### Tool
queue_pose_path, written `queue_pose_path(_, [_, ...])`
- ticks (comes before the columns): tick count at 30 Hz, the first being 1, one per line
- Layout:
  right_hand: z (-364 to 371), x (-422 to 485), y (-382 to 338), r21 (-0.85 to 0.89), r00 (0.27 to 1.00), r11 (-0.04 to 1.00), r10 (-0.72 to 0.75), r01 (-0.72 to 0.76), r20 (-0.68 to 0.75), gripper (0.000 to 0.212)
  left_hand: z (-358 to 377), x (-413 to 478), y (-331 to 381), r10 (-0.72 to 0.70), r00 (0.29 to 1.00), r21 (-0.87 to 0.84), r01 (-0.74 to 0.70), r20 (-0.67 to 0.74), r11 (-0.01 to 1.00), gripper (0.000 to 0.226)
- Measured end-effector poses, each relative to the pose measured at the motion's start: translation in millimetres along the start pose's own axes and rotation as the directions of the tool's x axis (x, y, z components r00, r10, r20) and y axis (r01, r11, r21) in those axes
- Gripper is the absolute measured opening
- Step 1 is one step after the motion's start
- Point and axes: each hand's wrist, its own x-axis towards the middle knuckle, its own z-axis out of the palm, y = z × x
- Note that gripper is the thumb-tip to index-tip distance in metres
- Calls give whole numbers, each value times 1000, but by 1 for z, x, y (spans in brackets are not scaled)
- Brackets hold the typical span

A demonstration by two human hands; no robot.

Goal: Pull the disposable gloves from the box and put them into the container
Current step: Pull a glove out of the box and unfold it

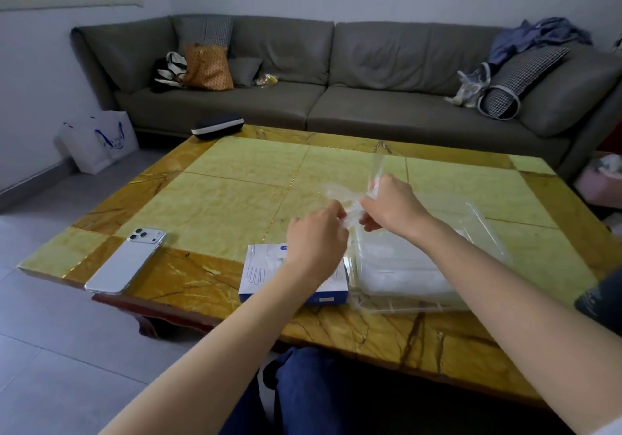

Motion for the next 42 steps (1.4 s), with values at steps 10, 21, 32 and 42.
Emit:
queue_pose_path(10, [-14, -30, -5, -240, 886, 855, -421, 459, 194, 76, -30, 40, -10, 25, 961, 74, -47, 275, 996, 20])
queue_pose_path(21, [-15, -1, 40, 10, 925, 985, -164, 171, 343, 11, -52, 58, -6, 125, 933, -119, -90, 338, 989, 20])
queue_pose_path(32, [-75, 26, 70, -194, 828, 952, -302, 236, -473, 14, -32, 85, 56, 211, 954, -463, -288, -211, 838, 10])
queue_pose_path(42, [-67, 11, 150, -371, 948, 890, -311, 266, -66, 19, 35, 61, 29, 425, 879, -138, -403, 217, 905, 18])
